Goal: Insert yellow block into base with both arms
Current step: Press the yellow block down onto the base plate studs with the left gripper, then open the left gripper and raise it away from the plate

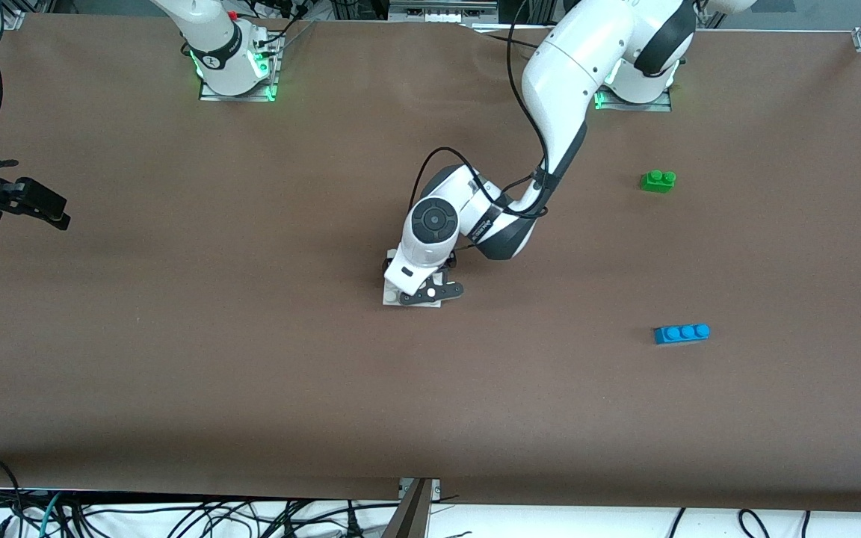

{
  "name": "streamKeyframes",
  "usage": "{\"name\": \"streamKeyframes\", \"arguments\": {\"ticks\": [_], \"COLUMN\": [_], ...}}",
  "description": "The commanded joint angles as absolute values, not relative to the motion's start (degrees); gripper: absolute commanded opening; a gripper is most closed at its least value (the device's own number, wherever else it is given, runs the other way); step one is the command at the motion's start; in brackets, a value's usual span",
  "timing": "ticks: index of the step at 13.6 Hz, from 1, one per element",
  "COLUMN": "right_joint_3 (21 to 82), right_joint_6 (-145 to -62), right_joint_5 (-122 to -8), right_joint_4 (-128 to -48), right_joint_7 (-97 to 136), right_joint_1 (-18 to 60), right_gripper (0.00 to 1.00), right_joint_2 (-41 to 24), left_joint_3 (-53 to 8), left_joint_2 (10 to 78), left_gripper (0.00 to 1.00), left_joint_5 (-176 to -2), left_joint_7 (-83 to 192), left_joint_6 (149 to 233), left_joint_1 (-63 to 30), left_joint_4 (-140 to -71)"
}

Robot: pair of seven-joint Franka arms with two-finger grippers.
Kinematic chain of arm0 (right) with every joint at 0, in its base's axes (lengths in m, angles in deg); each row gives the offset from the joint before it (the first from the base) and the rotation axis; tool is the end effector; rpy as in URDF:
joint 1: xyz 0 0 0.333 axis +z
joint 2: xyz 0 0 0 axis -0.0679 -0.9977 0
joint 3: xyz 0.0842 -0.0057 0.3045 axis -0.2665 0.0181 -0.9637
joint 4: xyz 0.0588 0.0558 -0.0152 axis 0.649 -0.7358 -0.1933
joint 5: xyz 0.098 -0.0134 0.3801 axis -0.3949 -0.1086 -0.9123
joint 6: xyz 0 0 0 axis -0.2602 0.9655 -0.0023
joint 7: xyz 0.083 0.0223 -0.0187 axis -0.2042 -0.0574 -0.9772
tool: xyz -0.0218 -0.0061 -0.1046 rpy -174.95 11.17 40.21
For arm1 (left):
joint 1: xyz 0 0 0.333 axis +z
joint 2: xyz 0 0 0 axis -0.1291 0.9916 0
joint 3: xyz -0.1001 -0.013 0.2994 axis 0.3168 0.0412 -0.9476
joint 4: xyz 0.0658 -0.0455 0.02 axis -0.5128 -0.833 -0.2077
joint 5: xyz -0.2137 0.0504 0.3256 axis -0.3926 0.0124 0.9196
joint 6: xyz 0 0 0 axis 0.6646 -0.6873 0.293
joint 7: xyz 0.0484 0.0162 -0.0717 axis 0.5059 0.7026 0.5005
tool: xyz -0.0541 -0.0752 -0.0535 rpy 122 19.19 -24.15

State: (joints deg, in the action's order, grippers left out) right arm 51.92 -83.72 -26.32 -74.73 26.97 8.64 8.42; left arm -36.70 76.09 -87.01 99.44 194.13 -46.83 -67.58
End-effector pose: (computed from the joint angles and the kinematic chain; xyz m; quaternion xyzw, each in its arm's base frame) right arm 0.6015 -0.0086 0.5999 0.9990 -0.0254 0.0276 0.0245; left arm 0.5718 -0.5226 0.2114 0.9899 0.1168 -0.0564 0.0571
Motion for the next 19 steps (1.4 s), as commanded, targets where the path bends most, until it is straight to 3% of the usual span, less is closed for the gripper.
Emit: {"name": "streamKeyframes", "arguments": {"ticks": [1, 7, 14, 19], "right_joint_3": [51.64, 51.64, 51.55, 51.55], "right_joint_6": [-83.34, -83.34, -83.43, -83.52], "right_joint_5": [-25.68, -25.59, -25.59, -25.59], "right_joint_4": [-75.11, -75.11, -74.76, -74.76], "right_joint_7": [26.84, 26.93, 26.31, 26.14], "right_joint_1": [8.29, 8.29, 8.55, 8.46], "right_gripper": [1.0, 1.0, 1.0, 1.0], "right_joint_2": [8.99, 8.99, 8.38, 8.11], "left_joint_3": [-37.91, -38.18, -39.93, -40.73], "left_joint_2": [71.03, 60.48, 49.06, 41.5], "left_gripper": [1.0, 1.0, 1.0, 1.0], "left_joint_5": [-87.63, -87.28, -85.53, -84.03], "left_joint_7": [99.32, 85.73, 66.19, 59.61], "left_joint_6": [187.63, 177.08, 158.63, 152.19], "left_joint_1": [-45.14, -38.46, -27.37, -19.91], "left_joint_4": [-67.26, -68.57, -69.28, -72.87]}}
